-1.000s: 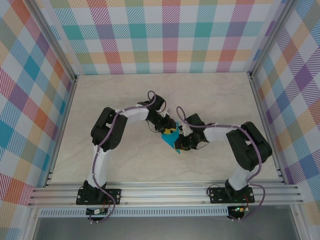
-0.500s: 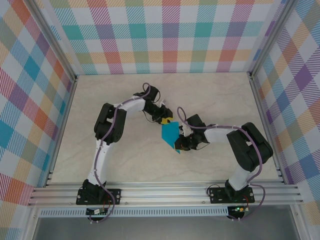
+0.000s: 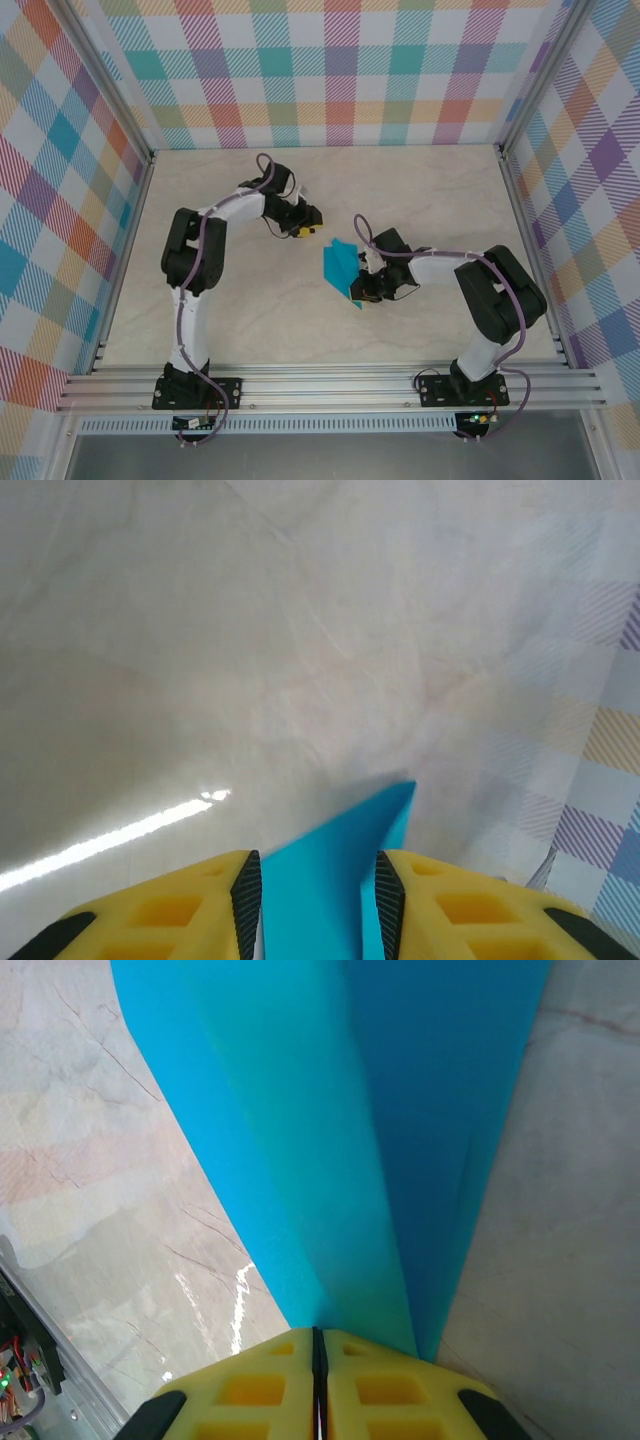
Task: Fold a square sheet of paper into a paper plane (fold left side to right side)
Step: Fourth fold the wing at the center of the table.
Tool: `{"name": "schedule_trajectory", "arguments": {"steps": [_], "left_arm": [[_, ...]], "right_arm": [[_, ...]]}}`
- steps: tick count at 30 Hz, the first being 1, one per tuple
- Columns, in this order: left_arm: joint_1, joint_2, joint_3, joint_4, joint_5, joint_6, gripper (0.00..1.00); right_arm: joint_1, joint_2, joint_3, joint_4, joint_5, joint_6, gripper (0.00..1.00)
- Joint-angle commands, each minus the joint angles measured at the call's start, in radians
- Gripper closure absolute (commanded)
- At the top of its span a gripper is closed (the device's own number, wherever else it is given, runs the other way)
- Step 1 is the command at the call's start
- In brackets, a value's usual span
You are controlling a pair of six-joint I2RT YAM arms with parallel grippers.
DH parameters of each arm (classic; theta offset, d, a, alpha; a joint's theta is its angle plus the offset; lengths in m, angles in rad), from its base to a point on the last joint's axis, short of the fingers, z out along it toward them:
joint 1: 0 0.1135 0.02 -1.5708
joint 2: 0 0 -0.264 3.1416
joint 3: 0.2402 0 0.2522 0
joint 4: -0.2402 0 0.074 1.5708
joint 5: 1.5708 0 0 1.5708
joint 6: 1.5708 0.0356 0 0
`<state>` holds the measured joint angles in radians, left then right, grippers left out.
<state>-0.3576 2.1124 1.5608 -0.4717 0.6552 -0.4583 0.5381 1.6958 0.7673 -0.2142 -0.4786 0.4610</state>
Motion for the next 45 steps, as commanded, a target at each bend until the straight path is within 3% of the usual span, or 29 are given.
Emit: {"name": "schedule_trajectory", "arguments": {"steps": [1,6,14,24,33,37,39,45], "left_arm": [[-0.042,-0.153,-0.118,0.079,-0.004,0.013,0.62],[-0.124,-0.207,-0.246,0.185,0.039,-0.05,0.66],[-0.208,-0.053,-0.141,0.18,0.07,-0.043,0.67],[-0.152,0.112,-0.056,0.095,-0.08,-0.02,0.69],[-0.131,0.134,-0.1,0.137,-0.052,-0.009,0.7],[-0.139,0.118,-0.134,0.169,-0.026,-0.013,0.7],[-0.142,0.112,-0.144,0.17,-0.026,-0.009,0.7],[-0.152,0.112,-0.151,0.172,-0.029,-0.012,0.7]], "right_arm": [[0.005,0.023,-0.018,-0.168,0.087,-0.022,0.91],[0.002,0.031,-0.016,-0.167,0.097,-0.022,0.91],[0.002,0.031,-0.014,-0.164,0.104,-0.016,0.91],[0.001,0.002,-0.035,-0.195,0.11,-0.028,0.91],[0.001,-0.127,-0.035,-0.291,0.115,-0.027,0.91],[-0.004,-0.203,0.028,-0.276,0.125,0.09,0.9],[-0.004,-0.216,0.049,-0.196,0.072,0.174,0.89],[0.015,-0.116,0.117,0.049,0.053,0.364,0.94]]}}
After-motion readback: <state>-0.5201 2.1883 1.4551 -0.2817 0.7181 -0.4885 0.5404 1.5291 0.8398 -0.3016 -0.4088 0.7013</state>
